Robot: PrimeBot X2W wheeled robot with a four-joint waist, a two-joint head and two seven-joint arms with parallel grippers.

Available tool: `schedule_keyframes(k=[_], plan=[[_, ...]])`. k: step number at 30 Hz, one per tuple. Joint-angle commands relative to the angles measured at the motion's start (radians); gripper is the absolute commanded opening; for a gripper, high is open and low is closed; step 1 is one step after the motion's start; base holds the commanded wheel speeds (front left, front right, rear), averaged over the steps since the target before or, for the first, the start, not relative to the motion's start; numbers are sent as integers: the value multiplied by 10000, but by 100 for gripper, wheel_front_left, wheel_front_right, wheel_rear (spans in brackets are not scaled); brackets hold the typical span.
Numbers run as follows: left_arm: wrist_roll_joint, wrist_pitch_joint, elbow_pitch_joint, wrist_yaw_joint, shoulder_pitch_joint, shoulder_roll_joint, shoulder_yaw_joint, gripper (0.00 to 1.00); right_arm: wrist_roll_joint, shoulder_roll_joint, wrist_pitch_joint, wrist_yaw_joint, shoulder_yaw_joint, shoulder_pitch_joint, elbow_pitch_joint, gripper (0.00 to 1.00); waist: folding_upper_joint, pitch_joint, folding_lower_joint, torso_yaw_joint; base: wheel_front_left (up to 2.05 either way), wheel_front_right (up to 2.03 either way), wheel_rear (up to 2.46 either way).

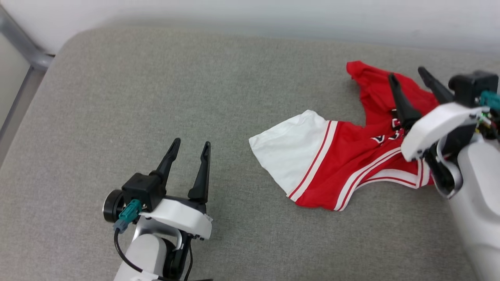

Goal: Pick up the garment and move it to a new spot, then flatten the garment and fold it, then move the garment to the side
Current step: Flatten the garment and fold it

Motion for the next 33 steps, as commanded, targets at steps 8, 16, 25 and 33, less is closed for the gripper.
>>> schedule_keyframes(k=[8,16,25,33], plan=[[145,-22,49,145,718,100,163,100,-395,623,653,-7,-1713,2781,-1611,100,0,-1154,0,-606,0,0,0],[123,-21,-63,201,1008,206,75,100,-740,1056,4412,-7,-3830,4907,-3584,100,0,-1269,0,-998,0,0,0],[67,-10,-221,114,444,198,-101,100,-1005,830,6847,-7,-4656,4125,-3930,100,0,-351,0,-786,0,0,0],[-6,-18,-132,79,99,191,-76,100,-1021,762,7940,-7,-4406,3440,-2916,100,0,345,0,-564,0,0,0]])
